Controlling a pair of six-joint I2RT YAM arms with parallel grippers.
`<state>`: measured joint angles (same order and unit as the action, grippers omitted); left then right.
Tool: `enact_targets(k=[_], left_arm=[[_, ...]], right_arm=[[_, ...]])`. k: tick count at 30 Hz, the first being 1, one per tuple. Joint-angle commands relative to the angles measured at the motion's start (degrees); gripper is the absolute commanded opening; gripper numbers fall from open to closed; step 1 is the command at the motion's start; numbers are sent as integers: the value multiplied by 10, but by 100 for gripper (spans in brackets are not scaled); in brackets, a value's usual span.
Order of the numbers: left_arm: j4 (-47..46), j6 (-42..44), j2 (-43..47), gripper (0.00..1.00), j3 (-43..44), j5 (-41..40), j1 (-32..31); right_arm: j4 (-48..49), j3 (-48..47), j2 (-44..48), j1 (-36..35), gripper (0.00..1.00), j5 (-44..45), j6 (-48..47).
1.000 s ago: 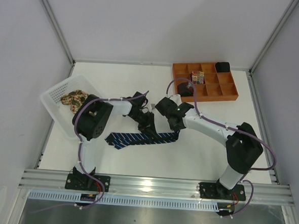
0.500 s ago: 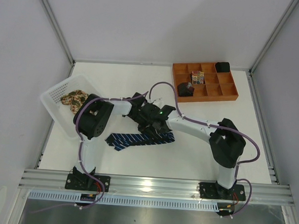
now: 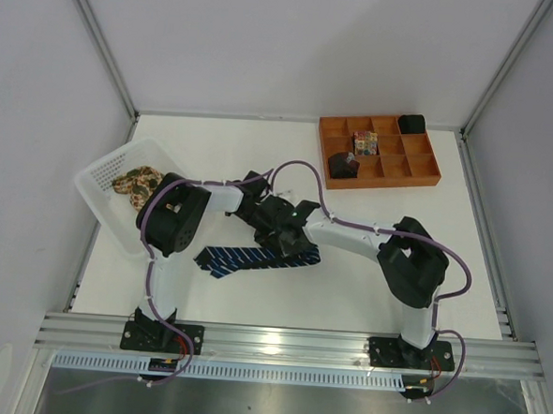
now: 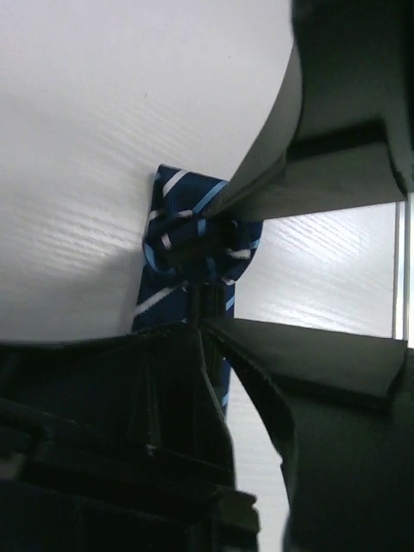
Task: Roll the ties
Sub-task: Roll the tie
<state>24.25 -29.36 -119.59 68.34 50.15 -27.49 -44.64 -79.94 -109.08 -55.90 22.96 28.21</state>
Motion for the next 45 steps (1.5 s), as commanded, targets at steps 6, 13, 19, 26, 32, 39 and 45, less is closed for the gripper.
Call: enact_targets(k=[6, 13, 19, 26, 32, 39, 45], left_arm=[[4, 33, -13, 21, 1, -40, 6], [9, 33, -10, 21, 1, -44, 6], [34, 46, 13, 21, 5, -82, 6], [56, 54, 23, 21, 7, -101, 7], [55, 52, 28, 21, 4, -102, 6], [50, 48, 33, 21, 6, -108, 6], [78, 63, 65, 27, 14, -153, 6]], right_arm=[[95, 88, 117, 37, 65, -124, -32], [170, 149, 211, 104, 66, -293, -28], [271, 229, 228, 178, 61, -455, 18], [356, 282, 199, 246, 41, -532, 84], [408, 320, 169, 248, 39, -558, 113], [431, 348, 131, 249, 35, -557, 104], [424, 355, 98, 250, 33, -557, 88]])
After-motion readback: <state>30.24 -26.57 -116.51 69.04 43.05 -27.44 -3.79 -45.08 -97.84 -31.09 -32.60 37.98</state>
